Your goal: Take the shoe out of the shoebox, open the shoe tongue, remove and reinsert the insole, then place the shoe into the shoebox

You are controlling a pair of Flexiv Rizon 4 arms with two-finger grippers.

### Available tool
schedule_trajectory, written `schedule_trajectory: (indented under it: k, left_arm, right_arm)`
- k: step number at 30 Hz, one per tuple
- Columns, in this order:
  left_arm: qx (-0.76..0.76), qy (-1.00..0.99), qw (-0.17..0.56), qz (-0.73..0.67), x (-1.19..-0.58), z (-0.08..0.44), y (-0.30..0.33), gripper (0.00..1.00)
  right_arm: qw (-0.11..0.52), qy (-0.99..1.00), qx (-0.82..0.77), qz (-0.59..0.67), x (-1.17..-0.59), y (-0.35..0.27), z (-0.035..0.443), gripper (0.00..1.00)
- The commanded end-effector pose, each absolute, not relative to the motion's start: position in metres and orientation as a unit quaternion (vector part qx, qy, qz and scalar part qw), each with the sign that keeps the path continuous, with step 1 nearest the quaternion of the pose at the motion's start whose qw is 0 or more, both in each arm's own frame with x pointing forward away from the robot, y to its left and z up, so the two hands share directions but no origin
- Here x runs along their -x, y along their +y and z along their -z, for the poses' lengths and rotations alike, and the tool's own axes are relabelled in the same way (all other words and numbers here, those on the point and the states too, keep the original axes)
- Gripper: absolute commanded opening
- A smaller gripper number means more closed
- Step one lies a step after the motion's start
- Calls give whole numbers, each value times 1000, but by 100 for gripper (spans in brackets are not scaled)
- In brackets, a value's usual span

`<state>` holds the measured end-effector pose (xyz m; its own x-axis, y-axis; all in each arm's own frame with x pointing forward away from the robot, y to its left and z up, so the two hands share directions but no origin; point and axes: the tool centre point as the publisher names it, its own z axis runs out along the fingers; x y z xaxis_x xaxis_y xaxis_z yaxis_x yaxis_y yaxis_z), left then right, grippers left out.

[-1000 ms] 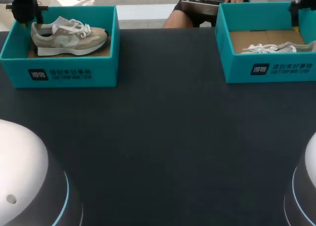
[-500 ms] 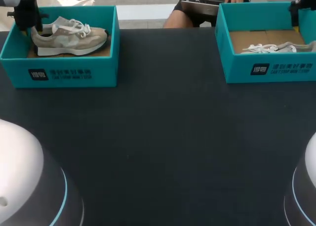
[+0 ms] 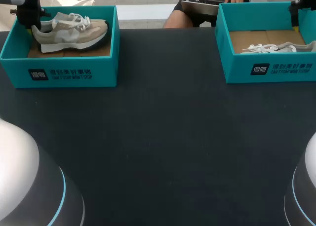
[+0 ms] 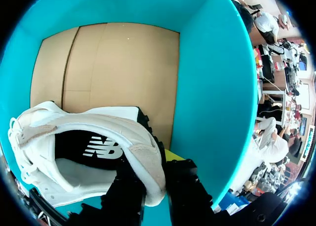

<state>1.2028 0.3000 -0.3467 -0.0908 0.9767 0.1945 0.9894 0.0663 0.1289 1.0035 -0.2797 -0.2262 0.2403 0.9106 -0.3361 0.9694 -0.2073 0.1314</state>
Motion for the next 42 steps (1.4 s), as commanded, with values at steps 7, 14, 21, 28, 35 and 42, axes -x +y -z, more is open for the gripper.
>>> schedule_trajectory:
  k: [7, 14, 21, 28, 35, 42]
  left_arm:
    - [657, -742, -37, 129, -1167, 240, 291, 0]
    - [661, -732, -80, 144, -1139, 183, 281, 0]
    - [663, -723, -123, 152, -1112, 139, 269, 0]
    - [660, -723, -134, 150, -1110, 133, 267, 0]
    - [660, -723, -134, 150, -1110, 133, 267, 0]
    - [666, -727, -102, 131, -1079, 127, 247, 0]
  right_arm:
    - [159, 609, -771, 92, -1003, -280, 226, 100]
    - [159, 609, -771, 92, -1003, -280, 226, 100]
    - [159, 609, -771, 92, -1003, -280, 226, 100]
    - [159, 609, -771, 92, -1003, -280, 226, 100]
    - [159, 609, -771, 92, -1003, -280, 226, 100]
    - [159, 609, -771, 92, -1003, -280, 226, 100]
